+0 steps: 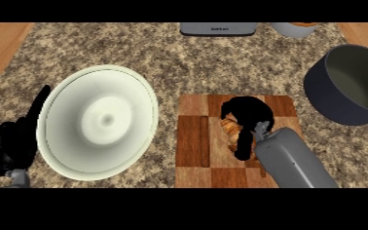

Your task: Pick the croissant from the cutting board and place it in the pot

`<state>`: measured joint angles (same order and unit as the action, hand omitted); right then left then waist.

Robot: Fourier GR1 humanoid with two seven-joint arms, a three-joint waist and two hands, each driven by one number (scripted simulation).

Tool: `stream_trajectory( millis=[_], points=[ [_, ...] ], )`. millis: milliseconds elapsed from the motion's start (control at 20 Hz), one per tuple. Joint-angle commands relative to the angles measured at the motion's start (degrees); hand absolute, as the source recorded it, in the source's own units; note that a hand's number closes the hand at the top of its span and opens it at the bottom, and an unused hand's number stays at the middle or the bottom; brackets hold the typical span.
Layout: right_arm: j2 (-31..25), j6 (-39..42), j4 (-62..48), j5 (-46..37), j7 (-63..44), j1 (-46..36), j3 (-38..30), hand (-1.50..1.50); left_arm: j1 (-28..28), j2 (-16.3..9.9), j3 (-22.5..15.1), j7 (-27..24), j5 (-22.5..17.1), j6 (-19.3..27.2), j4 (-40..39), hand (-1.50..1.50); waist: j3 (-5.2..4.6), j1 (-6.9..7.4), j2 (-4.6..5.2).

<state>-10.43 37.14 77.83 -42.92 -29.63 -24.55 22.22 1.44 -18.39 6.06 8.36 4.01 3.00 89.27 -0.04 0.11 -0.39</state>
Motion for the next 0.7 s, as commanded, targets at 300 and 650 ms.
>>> stream_trajectory(
  millis=[300,650],
  points=[
    [4.5,-18.2,3.3,-4.2,-17.2,4.9,-13.3,1.5,3.6,0.9,0.2,-2.2,0.7,-0.2,0.9,0.0,0.03,-0.14,0.27],
    [1.5,-18.7,13.9,-15.3,-26.6,1.9,-9.0,1.5,0.1,0.2,1.1,0.3,-0.3,-1.7,-0.6,0.0,-0.03,-0.55,0.07]
  ],
)
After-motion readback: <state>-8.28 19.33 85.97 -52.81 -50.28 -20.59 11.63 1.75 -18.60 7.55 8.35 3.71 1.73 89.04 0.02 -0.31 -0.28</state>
